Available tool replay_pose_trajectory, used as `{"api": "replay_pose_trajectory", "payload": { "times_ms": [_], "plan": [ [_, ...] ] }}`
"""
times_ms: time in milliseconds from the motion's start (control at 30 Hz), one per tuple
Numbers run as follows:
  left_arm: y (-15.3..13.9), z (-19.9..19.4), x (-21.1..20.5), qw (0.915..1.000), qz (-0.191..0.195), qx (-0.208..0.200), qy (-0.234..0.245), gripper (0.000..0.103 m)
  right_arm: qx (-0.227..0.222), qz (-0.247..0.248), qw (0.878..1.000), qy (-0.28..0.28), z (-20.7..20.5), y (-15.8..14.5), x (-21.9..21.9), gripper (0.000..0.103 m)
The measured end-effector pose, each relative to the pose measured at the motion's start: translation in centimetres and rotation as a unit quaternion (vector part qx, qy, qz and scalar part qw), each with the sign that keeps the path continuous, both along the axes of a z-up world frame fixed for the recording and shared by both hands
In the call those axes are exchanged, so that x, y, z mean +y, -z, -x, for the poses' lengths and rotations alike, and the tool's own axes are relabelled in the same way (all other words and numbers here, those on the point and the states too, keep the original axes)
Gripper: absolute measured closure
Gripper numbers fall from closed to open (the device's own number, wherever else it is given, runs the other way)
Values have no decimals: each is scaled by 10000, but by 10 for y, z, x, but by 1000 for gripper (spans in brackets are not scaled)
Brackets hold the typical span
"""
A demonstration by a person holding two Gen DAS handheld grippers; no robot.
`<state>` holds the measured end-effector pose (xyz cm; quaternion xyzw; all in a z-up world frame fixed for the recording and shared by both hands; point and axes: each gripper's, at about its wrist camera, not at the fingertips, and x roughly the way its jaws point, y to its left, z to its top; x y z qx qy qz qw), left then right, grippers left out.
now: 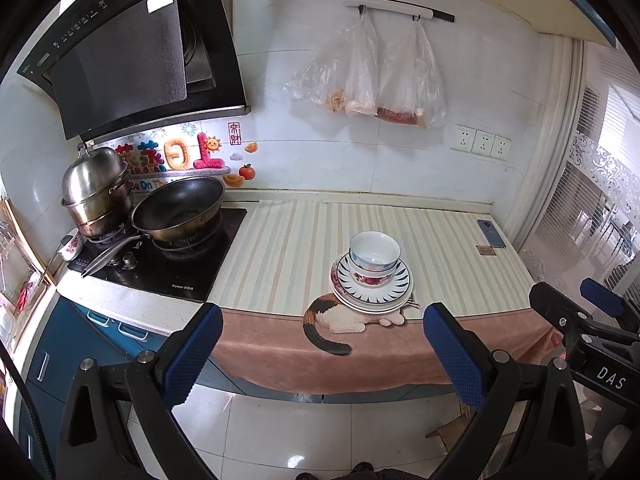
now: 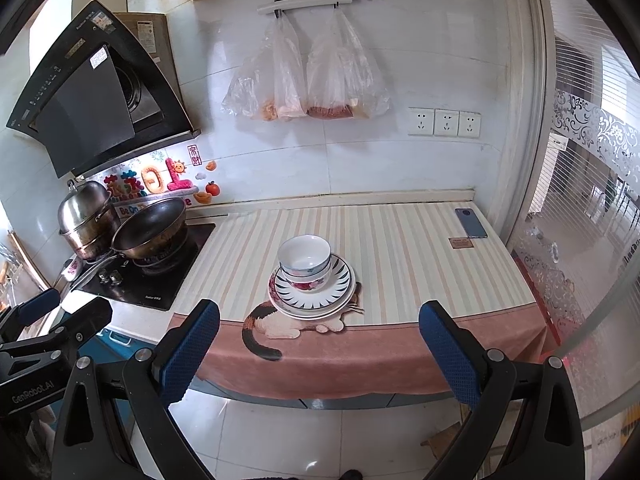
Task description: Organize plates and bowls
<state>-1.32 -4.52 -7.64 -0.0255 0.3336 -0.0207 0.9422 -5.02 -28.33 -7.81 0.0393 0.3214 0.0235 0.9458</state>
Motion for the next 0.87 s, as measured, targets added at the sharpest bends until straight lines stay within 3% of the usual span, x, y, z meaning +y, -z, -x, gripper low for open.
{"api": "replay_pose_trajectory", "payload": {
  "times_ms": [867],
  "plan": [
    [1,-1,0,10000,-4,-32,-47,0,55,-31,10000,-17,-1,1,-4,1]
  ]
}}
